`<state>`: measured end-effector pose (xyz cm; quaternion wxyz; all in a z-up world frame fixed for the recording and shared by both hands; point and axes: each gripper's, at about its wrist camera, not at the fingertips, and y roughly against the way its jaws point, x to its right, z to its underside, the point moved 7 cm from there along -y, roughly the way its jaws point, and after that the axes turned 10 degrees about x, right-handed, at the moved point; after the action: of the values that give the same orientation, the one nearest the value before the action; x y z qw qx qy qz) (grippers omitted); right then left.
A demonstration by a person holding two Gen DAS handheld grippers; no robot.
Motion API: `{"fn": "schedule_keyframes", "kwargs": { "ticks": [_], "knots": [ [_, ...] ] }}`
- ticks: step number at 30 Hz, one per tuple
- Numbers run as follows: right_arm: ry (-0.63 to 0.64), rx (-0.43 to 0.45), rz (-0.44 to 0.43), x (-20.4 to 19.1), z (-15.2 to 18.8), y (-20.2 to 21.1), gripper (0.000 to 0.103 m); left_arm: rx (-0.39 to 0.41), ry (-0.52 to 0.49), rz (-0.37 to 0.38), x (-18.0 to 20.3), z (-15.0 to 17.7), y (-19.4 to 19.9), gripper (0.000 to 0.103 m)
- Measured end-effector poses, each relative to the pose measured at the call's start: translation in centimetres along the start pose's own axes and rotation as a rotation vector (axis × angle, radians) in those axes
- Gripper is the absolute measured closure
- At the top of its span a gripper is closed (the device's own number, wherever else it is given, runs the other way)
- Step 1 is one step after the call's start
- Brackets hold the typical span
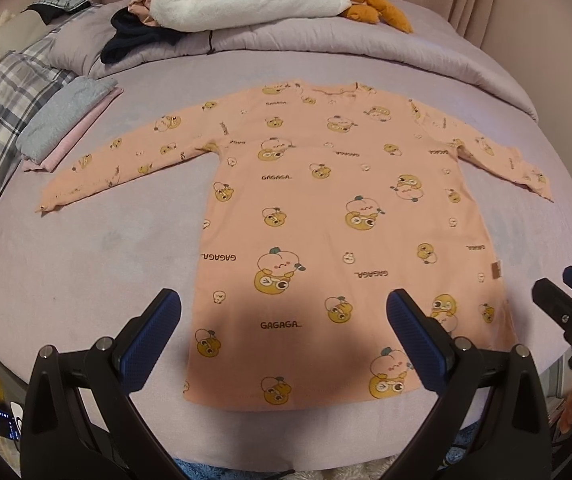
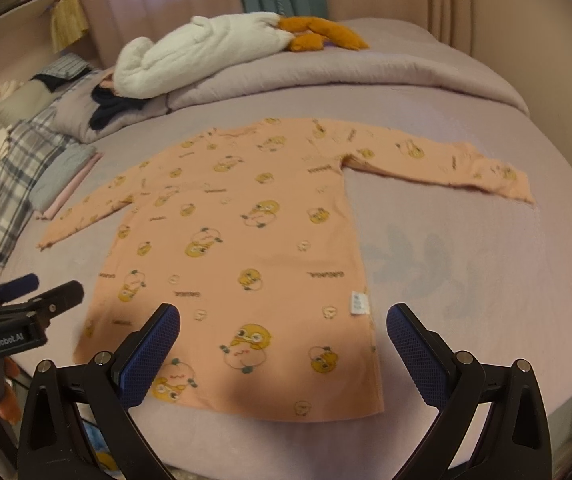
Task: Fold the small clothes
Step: 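Move both grippers over the peach shirt toward its sleeves, then grasp the sleeve cuff nearest the right gripper and lift it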
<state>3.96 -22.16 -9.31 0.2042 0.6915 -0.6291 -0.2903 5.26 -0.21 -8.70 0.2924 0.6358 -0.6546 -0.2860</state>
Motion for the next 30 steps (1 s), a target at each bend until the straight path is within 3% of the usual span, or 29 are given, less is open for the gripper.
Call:
{"fn": "schedule_keyframes", "kwargs": {
  "ticks": [6,13,19,25,30],
  "knots": [
    [-0.031,-0.016,0.01,1.2,-0.2,-0.6,0.001,-0.001,-0.005,-0.008,0.0,-0.2,-0.5,0.0],
    [-0.203,-0.001,-0.041,5.3,-1.2,-1.8,0.001,-0.022,0.052,0.081,0.7,-0.9,-1.8,0.0],
    [-0.395,0.03,-0.022,11.9,-1.7,-3.3,0.001,-0.053,0.113,0.214,3.1,-2.6,-3.3,0.0],
    [-0.653,0.071,0.028,21.0,-1.8,-5.3,0.001,-0.058,0.19,0.338,5.3,-4.6,-5.0,0.0],
    [-0.837,0.114,0.045,27.0,-2.1,-7.5,0.001,-0.093,0.24,0.341,5.8,-5.3,-7.2,0.0]
  ]
}}
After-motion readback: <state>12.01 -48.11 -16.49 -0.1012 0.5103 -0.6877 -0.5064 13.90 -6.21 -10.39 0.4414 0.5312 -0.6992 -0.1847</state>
